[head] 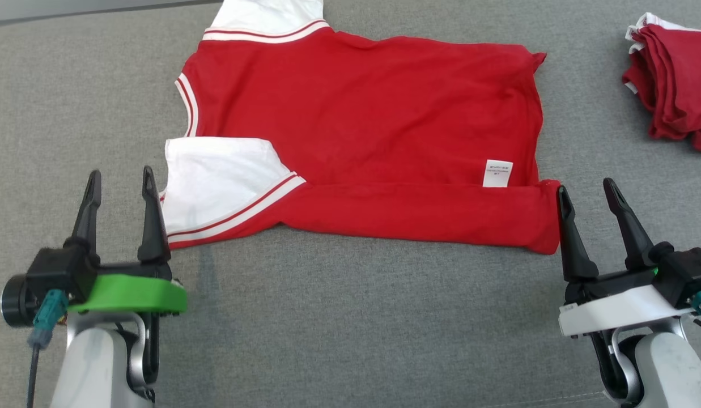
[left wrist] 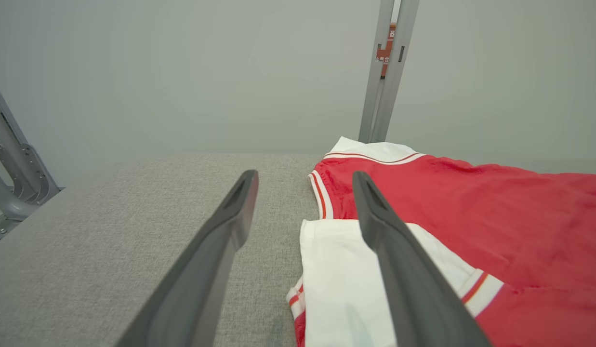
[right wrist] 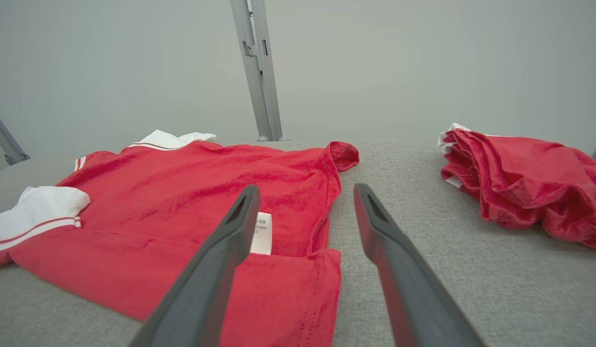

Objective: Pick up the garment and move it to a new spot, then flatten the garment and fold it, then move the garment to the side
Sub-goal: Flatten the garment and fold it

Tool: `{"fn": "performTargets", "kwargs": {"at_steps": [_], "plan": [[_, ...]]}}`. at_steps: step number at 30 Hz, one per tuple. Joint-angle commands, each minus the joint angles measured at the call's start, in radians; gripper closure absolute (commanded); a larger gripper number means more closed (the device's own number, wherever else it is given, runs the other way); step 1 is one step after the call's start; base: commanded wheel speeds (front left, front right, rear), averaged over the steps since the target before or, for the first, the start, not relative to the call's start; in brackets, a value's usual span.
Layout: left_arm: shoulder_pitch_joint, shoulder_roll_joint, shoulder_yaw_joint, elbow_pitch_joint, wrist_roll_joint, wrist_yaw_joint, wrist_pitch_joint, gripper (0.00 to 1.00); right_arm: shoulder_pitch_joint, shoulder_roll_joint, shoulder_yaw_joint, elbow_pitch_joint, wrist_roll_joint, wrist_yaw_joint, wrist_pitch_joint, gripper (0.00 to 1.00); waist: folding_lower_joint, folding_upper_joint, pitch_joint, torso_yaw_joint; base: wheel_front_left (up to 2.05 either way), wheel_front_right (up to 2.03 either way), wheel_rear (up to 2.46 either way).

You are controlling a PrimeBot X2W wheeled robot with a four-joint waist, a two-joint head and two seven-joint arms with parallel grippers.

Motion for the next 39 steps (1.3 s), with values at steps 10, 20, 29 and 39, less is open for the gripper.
{"fn": "performTargets", "kwargs": {"at_steps": [10,20,29,39], "plan": [[0.153,-0.024,0.001,-0.102,0.032,0.016,-0.001,0.00,0.095,0.038,-0.001,-0.081,-0.019,0.000,0.008,0.00,0.0000,0.0000,-0.046,0.002,0.00,0.00,0.00],[0.113,-0.020,-0.021,0.006,-0.003,-0.016,0.050,0.00,0.090,0.034,-0.009,-0.032,-0.003,0.000,0.038,0.00,0.0000,0.0000,-0.012,-0.002,0.00,0.00,0.00],[-0.001,-0.014,-0.021,0.204,-0.095,-0.062,0.131,0.00,-0.016,0.027,0.021,0.173,0.034,0.000,0.034,0.00,0.0000,0.0000,0.069,-0.004,0.00,0.00,0.00],[-0.083,-0.015,-0.079,0.291,-0.218,-0.096,0.216,1.00,-0.118,0.008,0.109,0.353,0.108,0.000,0.058,0.98,0.0000,0.0000,0.101,0.005,0.00,0.00,0.00]]}}
